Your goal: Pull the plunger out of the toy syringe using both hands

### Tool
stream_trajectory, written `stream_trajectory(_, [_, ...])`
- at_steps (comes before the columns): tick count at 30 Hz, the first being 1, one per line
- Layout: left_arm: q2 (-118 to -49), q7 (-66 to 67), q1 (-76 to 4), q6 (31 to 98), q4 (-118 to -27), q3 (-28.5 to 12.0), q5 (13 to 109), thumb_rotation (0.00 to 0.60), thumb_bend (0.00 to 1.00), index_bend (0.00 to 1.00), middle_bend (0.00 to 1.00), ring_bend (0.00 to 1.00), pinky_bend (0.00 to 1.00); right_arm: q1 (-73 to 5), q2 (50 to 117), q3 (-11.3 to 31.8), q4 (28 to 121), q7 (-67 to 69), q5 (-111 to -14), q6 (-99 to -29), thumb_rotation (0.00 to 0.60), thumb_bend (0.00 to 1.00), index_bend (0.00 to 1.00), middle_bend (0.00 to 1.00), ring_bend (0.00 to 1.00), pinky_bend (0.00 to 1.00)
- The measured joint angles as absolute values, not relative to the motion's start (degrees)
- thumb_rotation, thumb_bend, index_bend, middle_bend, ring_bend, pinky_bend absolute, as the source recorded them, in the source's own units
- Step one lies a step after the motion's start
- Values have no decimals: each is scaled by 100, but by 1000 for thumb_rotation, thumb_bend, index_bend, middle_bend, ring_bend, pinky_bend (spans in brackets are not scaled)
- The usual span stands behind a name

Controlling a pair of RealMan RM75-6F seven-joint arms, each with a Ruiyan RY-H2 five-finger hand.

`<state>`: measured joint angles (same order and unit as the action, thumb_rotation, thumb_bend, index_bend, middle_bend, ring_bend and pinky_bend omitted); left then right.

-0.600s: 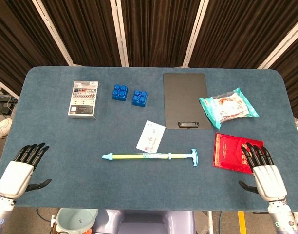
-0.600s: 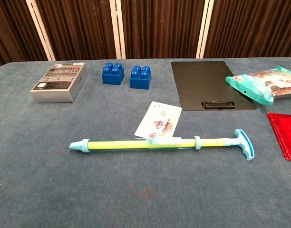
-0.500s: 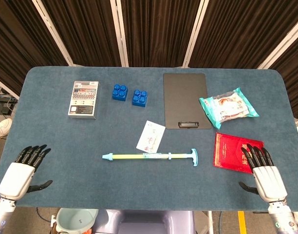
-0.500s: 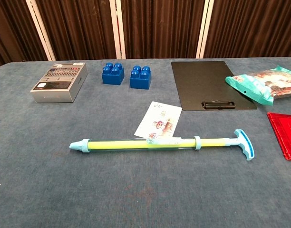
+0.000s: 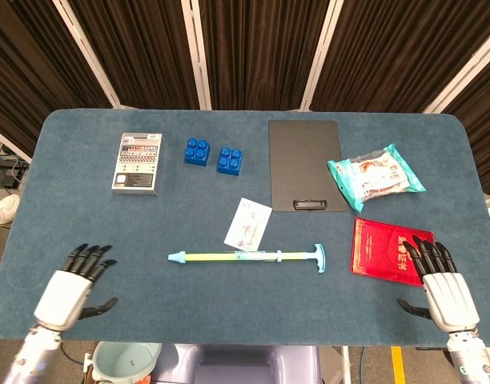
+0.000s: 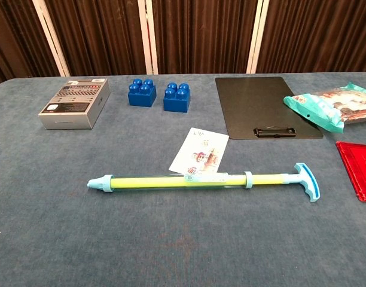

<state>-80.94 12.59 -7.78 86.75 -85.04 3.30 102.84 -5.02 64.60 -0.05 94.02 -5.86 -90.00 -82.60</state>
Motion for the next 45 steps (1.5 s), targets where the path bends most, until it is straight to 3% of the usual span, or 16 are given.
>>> stream_trajectory(14, [-10049,2976,-1265,8014,-8026,-43,10451,600,213,287,45,92,121,-551,6165,-17,9597,-317,-8812,-8020,600,0,3,0,0,0])
stream_trajectory(25, [-11144,3587,-1625,7531,-7198,-463,10021,600,238,320,51,92,121,-577,5926,84,9523,253,-8697,-8007,600,0,0,0,0,0])
stream_trajectory(45, [-11929,3480,-2116,7314,-6004,-919,9413,600,279,385,101,102,121,-589,5995,90,9359,423,-8861,-8103,600,0,0,0,0,0])
